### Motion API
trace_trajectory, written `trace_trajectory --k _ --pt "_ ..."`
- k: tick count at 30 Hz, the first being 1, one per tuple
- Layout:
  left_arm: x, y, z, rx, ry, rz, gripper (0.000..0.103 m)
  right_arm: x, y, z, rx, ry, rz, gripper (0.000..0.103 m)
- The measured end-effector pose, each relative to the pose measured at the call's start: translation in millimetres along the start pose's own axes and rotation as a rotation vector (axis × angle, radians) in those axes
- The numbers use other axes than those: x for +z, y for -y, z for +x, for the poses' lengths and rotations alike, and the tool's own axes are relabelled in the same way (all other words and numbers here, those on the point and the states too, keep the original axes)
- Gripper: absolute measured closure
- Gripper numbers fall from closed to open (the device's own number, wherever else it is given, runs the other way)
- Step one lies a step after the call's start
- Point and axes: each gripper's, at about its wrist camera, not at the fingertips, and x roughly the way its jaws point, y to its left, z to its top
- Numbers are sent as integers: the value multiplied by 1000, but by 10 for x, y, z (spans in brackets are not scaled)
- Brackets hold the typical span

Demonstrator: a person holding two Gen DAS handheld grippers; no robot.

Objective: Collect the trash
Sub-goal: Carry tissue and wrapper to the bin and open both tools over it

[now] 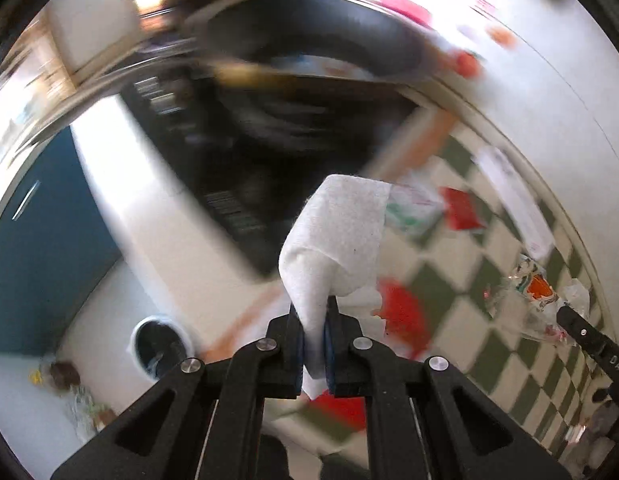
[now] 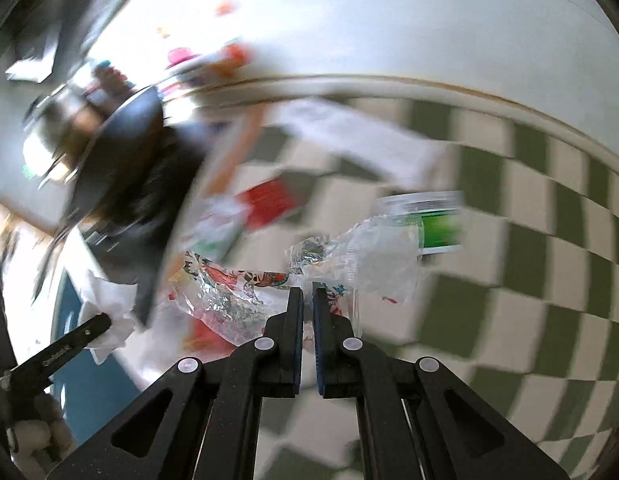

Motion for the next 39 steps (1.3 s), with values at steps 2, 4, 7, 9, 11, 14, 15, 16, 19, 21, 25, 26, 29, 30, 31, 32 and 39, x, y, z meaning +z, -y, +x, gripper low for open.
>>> trace_trajectory --k 2,4,7,9,11,14,15,16,19,21,25,26,29,30,31,32,39 --pt "-190 -498 -162 31 10 -66 98 -209 -583 89 61 -34 -83 98" --pt "-476 -1167 -311 71 14 -156 98 -397 -1084 243 107 -78 -142 98" --pt "-1044 -1973 -319 130 -6 -286 98 -929 -1998 658 165 -170 -259 98" --pt "-1482 -2575 -158 167 -48 -382 98 -1355 -2506 1004 179 -230 -343 98" --pt "-1889 -3034 96 194 -93 -456 98 -1777 -2903 1385 180 -287 -410 98" --pt "-2403 -3800 684 209 -174 -559 98 -2494 -3381 2151 149 -369 -509 98" --pt "-2552 -4059 981 192 -204 -602 98 -2733 -3500 2462 130 -393 -539 98" --pt "-2647 -4260 1237 179 -227 -636 98 -2954 -3591 2790 108 -415 -564 98" --pt "-3093 -4797 2194 85 -299 -763 98 -3612 -3749 3875 36 -473 -636 98" --pt "-3326 -5028 2807 9 -334 -842 98 -3889 -3771 4442 11 -501 -669 98" --pt "-3609 -5244 3829 -84 -373 -910 97 -4473 -3774 5703 -68 -535 -779 98" --pt "-3636 -5276 4041 -93 -383 -908 97 -4553 -3777 5874 -79 -532 -800 98" --pt "-3725 -5369 4571 -106 -416 -899 95 -4787 -3777 6404 -118 -539 -858 98" --pt "-3724 -5425 4702 -116 -437 -900 95 -4861 -3764 6539 -132 -541 -871 98" --pt "-3759 -5438 4832 -125 -450 -904 95 -4898 -3748 6620 -138 -547 -880 98" --pt "-3757 -5414 4896 -128 -456 -906 94 -4964 -3726 6661 -140 -553 -881 98" --pt "-3667 -5453 4990 -124 -475 -865 41 -5047 -3798 6875 -166 -615 -909 84"
